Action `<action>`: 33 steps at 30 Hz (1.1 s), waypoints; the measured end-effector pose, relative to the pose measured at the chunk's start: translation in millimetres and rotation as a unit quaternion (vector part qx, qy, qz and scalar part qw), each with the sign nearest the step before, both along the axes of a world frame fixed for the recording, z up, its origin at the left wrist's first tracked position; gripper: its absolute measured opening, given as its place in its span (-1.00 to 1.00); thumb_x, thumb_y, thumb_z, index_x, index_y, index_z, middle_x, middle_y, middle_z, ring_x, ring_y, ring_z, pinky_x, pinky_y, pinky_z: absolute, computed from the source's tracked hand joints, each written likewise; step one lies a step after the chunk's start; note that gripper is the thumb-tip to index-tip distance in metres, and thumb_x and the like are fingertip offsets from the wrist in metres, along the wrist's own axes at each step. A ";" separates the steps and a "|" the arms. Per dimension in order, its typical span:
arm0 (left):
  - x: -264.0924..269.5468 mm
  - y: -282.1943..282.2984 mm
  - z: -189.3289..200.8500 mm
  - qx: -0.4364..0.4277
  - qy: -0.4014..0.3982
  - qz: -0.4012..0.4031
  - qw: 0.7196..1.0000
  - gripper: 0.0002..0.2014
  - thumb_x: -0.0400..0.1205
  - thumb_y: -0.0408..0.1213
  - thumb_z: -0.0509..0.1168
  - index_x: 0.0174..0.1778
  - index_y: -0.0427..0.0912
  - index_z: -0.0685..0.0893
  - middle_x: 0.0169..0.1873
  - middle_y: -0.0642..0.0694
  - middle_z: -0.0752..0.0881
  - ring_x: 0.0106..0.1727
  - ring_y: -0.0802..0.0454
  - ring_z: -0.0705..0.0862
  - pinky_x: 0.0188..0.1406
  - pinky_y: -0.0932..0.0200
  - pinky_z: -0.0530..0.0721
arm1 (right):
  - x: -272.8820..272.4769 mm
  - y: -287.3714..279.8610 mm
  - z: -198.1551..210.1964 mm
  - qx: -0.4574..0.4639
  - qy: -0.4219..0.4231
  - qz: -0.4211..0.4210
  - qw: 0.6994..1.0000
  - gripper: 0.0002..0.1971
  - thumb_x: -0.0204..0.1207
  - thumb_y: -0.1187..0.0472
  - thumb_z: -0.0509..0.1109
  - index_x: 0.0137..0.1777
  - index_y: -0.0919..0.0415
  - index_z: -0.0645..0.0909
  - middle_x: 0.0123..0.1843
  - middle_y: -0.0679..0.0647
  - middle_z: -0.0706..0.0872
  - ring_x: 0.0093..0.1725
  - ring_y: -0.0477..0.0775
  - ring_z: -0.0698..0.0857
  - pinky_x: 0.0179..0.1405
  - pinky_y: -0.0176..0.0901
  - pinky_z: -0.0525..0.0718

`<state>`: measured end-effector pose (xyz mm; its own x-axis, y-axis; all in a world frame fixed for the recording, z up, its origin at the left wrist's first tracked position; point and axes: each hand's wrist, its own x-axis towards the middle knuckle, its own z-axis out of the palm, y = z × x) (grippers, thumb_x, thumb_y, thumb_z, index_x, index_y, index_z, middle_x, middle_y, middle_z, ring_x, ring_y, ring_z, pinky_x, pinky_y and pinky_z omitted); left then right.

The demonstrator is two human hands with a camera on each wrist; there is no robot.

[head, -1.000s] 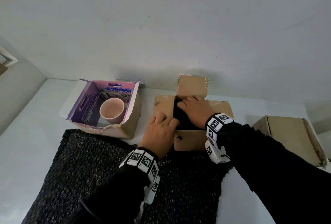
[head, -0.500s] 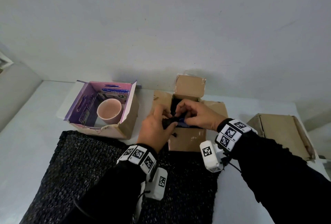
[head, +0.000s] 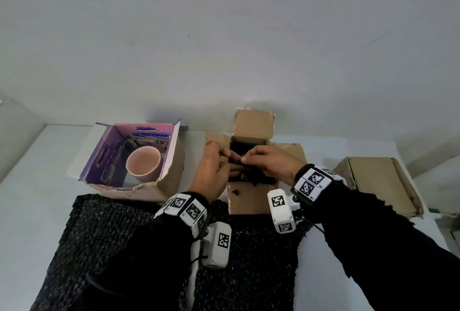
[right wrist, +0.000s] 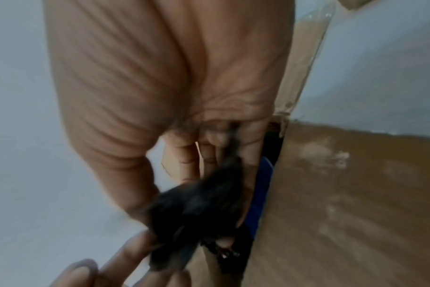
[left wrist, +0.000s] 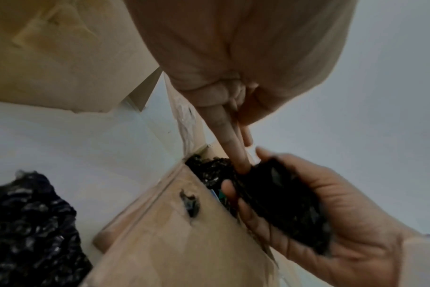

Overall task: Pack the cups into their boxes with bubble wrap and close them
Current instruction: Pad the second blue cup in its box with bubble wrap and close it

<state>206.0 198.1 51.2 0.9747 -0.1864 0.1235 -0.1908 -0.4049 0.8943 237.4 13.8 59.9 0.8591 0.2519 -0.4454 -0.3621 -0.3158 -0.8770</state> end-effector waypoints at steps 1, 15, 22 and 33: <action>1.4 0.2 0.8 0.011 -0.018 0.015 1.000 -0.71 0.54 -0.68 0.06 -0.05 -0.18 0.41 -0.09 -0.15 0.67 -0.15 0.04 0.76 -0.22 0.21 0.68 | 1.8 -1.3 -1.4 -0.008 -0.014 0.000 1.000 -0.85 0.41 0.13 0.58 -0.07 0.08 0.71 -0.09 0.12 0.77 -0.08 0.11 0.68 -0.05 -0.02 0.64; 11.7 25.4 -27.5 0.138 -0.067 -0.037 0.987 -0.74 0.52 -0.56 0.35 0.03 -0.16 0.75 0.02 -0.05 0.58 0.03 0.04 0.67 0.09 0.20 0.73 | 7.7 28.7 5.8 -0.236 -0.136 0.253 0.928 -0.69 0.52 0.27 0.31 0.19 0.04 0.76 -0.08 -0.10 0.72 -0.14 -0.14 0.62 -0.11 -0.31 0.54; 17.5 28.2 -36.3 0.140 -0.081 -0.037 0.986 -0.81 0.49 -0.50 0.45 -0.05 -0.19 0.82 0.02 -0.08 0.62 0.01 0.06 0.68 0.03 0.20 0.75 | 6.0 10.3 -8.5 -0.198 -0.128 0.196 0.952 -0.68 0.38 0.33 0.57 0.10 0.05 0.69 -0.12 -0.02 0.77 -0.04 -0.06 0.74 0.11 -0.11 0.70; 17.4 30.0 -36.2 0.143 -0.082 -0.042 0.985 -0.79 0.49 -0.49 0.44 -0.12 -0.09 0.84 -0.01 -0.05 0.60 0.02 0.10 0.64 -0.04 0.18 0.75 | 5.5 33.8 -13.7 -0.365 -0.157 0.131 0.908 -0.71 0.29 0.11 0.58 -0.37 0.08 0.47 -0.25 0.04 0.68 -0.19 0.06 0.64 -0.26 -0.13 0.58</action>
